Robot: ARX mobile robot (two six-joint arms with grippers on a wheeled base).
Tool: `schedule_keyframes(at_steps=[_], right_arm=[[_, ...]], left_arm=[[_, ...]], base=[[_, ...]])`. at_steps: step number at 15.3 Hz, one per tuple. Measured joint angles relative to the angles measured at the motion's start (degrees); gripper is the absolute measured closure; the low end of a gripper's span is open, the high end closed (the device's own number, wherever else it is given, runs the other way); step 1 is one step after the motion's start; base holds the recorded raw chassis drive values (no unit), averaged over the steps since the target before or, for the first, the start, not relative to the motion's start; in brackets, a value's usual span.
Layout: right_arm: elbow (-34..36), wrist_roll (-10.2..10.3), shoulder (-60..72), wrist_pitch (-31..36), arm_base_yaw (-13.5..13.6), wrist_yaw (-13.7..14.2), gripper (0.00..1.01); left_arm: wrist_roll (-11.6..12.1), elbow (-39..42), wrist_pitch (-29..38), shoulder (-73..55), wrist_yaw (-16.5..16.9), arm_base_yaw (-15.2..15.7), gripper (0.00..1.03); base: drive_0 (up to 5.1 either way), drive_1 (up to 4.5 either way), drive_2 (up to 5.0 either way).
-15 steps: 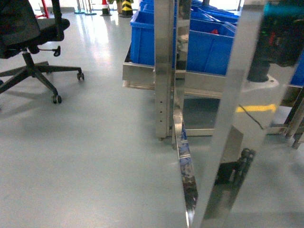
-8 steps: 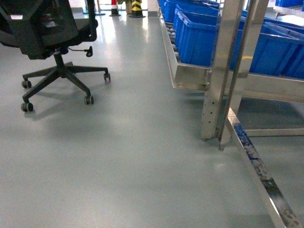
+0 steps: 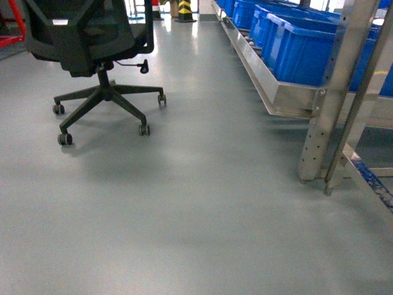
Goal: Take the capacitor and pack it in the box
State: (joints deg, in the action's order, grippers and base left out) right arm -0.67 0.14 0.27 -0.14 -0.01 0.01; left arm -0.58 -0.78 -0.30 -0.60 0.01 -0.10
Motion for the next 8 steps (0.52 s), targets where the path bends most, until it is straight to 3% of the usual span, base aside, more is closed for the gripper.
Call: schedule_keyframes(at_steps=[8], right_arm=[[0.0, 0.0, 0.0, 0.1, 0.0, 0.0, 0.03]], left_arm=[[0.0, 0.0, -0.2, 0.0, -0.1, 0.0, 0.59]], base=[[-5.0, 2.41, 2.4]])
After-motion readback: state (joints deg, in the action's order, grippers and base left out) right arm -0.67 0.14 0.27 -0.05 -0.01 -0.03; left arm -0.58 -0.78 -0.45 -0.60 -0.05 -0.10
